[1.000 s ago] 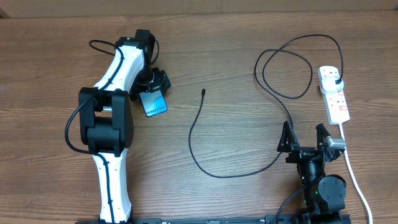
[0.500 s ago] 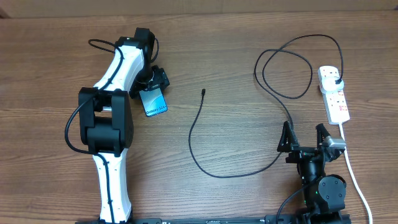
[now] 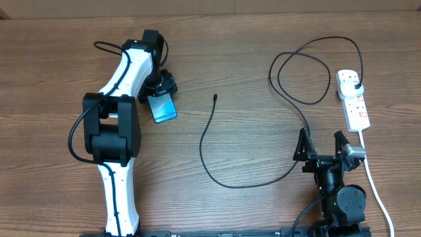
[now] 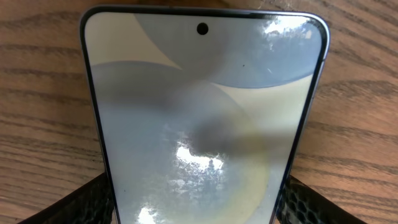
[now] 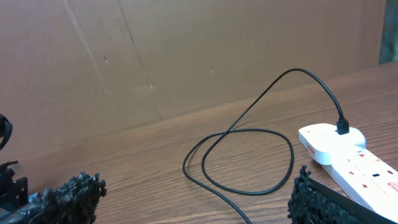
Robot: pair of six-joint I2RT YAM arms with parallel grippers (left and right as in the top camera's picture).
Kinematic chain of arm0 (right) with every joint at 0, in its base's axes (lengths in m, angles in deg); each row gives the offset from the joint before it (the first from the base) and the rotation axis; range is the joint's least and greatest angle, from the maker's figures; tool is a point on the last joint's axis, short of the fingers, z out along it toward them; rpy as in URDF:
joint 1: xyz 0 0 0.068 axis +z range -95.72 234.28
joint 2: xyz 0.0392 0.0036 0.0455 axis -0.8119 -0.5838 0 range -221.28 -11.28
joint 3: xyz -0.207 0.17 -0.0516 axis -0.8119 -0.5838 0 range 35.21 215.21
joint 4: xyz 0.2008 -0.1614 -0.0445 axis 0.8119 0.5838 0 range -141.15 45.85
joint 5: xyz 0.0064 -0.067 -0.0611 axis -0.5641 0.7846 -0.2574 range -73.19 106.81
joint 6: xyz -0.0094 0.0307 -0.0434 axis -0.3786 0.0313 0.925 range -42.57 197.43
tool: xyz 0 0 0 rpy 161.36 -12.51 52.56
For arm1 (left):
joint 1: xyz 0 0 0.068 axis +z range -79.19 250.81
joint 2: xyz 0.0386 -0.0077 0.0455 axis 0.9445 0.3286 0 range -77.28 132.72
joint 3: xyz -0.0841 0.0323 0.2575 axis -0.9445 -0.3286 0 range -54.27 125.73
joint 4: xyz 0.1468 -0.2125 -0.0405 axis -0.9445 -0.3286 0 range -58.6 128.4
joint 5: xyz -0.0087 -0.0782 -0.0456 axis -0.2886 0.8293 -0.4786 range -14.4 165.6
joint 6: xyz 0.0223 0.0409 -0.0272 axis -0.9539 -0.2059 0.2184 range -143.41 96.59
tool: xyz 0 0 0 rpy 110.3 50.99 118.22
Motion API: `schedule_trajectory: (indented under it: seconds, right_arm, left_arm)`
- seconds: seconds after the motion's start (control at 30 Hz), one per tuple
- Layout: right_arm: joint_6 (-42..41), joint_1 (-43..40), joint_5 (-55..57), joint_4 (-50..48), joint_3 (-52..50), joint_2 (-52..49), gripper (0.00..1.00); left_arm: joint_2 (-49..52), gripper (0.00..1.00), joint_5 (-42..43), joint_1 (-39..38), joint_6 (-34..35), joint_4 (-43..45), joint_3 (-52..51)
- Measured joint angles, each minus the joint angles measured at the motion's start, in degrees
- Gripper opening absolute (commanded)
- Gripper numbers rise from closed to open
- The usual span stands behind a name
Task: Plug charger to phone and switch on socket
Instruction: 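Close the left gripper on the phone and tilt it up, then lift the phone with the left gripper and carry it rightward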
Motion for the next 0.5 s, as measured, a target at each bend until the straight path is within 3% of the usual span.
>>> schedule_trajectory:
  seconds: [0.5]
  right_arm:
    - [0.0, 0.0, 0.0, 0.0, 0.0, 0.0, 1.0]
  left_arm:
    - [0.1, 0.72, 0.1, 0.0, 0.0, -1.1, 0.7]
